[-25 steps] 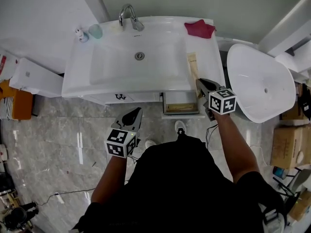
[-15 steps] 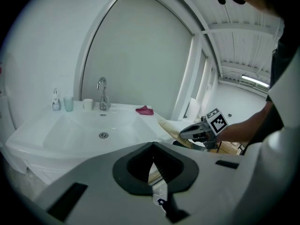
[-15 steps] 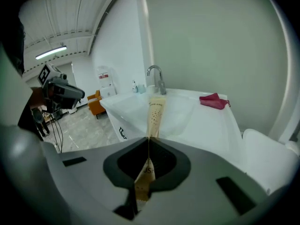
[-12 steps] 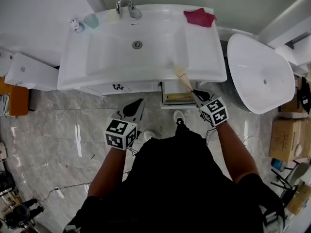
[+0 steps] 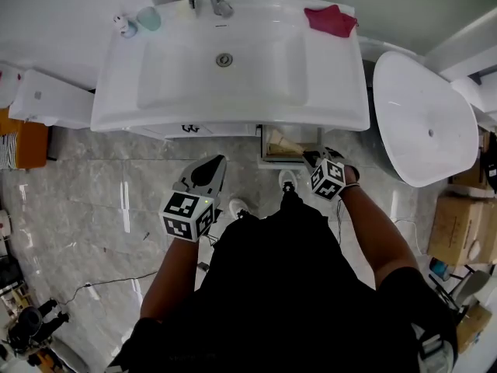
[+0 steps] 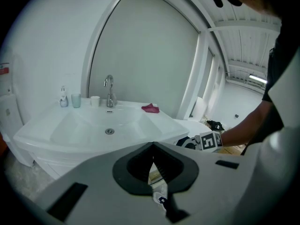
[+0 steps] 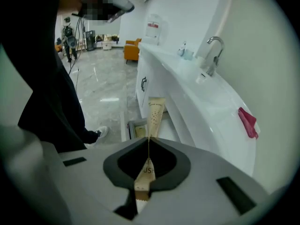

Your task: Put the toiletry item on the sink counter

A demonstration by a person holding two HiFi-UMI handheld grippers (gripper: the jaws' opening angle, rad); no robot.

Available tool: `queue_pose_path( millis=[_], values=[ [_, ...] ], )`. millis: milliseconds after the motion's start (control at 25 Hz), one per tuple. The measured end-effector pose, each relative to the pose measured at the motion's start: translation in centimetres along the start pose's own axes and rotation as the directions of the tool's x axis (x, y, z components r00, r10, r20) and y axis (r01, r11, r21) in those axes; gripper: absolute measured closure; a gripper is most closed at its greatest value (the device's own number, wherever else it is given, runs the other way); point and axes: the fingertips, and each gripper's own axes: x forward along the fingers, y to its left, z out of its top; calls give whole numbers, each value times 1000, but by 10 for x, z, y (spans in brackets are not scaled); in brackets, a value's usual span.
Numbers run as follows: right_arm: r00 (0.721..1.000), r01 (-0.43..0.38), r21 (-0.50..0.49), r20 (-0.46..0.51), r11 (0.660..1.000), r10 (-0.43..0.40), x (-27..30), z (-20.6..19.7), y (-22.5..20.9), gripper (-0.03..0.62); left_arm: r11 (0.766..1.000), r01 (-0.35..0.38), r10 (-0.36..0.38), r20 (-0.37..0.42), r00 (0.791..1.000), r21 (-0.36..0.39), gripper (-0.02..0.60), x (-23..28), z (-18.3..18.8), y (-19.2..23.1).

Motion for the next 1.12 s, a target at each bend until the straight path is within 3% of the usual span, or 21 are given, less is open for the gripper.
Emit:
queue_pose_path(
  millis=[240,600,920,1120],
  values=[
    [991,-50,-172,-128,984,28,58,-28,-4,585,999,-45,45,-9,999,-20,577,-4,-1,-1],
    [964,-138,-319,-260,937,53,131,-63,-6,585,988,-151,149,-45,988,-42,577,-14,-4,6],
    [958,-157,-373,-281,914,50,162,-64,-9,583,974,-213,209,-66,976,-69,577,-17,-9,12],
    [964,-126,-313,-263,941,42,163,-60,-13,583,975,-208,204,-62,977,-81,577,-14,-6,12]
  ],
)
